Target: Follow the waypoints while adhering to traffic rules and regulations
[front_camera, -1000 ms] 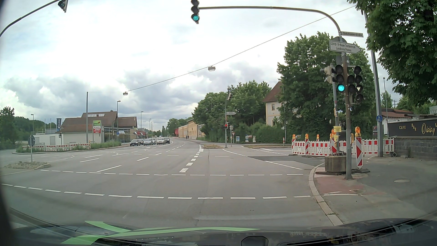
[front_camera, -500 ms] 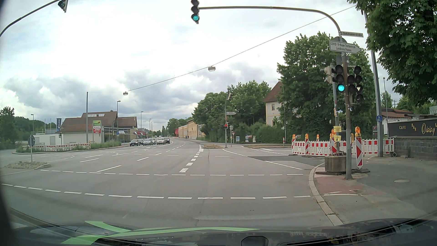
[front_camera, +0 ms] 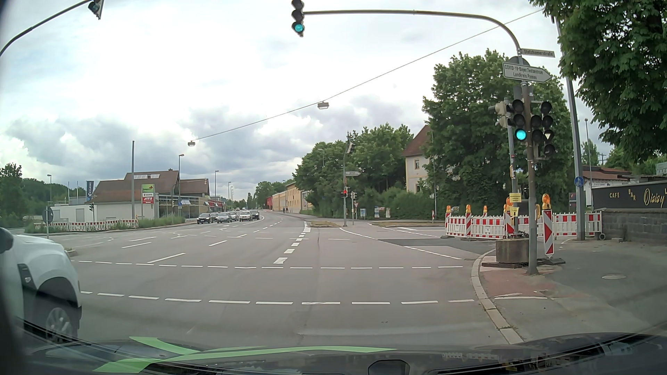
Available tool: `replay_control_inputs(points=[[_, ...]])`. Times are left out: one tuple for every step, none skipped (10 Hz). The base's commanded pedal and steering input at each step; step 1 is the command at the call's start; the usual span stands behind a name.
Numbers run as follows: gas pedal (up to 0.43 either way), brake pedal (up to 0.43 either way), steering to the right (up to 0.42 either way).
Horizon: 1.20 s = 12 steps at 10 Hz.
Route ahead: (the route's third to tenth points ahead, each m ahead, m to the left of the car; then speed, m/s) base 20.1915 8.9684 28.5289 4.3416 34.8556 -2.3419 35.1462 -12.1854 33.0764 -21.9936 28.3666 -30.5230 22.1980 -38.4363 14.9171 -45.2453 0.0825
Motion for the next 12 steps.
replay_control_inputs(points=[[0.067, 0.0, -0.005], [0.079, 0.0, -0.004], [0.079, 0.0, -0.005], [0.079, 0.0, -0.005], [0.087, 0.0, -0.007], [0.098, 0.0, -0.011], [0.11, 0.0, -0.016], [0.11, 0.0, -0.018], [0.11, 0.0, -0.019], [0.11, 0.0, -0.019], [0.11, 0.0, -0.019], [0.11, 0.0, -0.019]])
